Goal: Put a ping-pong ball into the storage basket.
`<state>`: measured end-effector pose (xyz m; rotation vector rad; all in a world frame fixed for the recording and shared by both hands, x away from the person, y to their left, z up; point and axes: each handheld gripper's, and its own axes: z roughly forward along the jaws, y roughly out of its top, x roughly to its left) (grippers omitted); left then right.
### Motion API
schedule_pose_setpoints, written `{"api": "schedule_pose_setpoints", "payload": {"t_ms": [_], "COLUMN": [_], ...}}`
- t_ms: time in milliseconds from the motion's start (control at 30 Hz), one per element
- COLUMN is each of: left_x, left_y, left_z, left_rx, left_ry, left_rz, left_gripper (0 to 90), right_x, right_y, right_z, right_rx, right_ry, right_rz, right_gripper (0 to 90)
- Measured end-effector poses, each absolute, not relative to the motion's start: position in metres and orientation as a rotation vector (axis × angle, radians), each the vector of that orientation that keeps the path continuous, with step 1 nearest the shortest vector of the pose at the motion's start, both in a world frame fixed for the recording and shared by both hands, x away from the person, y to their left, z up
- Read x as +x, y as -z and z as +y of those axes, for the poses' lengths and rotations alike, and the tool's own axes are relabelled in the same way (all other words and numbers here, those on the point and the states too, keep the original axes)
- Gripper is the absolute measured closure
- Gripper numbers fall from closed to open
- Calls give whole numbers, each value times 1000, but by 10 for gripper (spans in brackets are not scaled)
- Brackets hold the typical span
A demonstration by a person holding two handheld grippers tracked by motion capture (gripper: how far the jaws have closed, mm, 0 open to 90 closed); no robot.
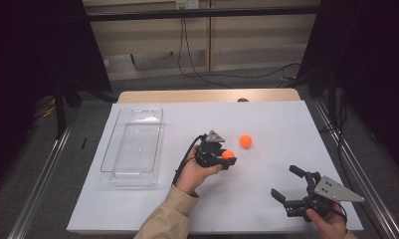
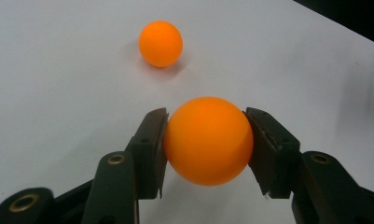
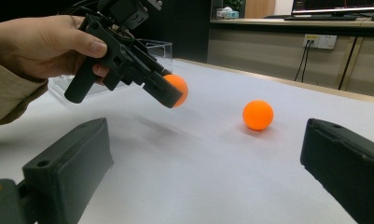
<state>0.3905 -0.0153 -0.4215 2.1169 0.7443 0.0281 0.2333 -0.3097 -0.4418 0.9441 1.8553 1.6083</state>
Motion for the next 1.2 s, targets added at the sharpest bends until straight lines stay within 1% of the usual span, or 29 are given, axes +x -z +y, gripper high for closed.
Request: {"api": "schedule_pose_setpoints", "payload": {"t_ms": [1200], "left_x": [396], "left_y": [408], "left_z": [7], "left_rx": [2078], "left_ry": [-43], "left_rz": [803], "left_gripper": [508], "right_x": [233], "right_y": [442], "right_z": [-310], "right_rx": [937], "right_ry": [-1607], "right_rz": [1855], "right_gripper": [15]}}
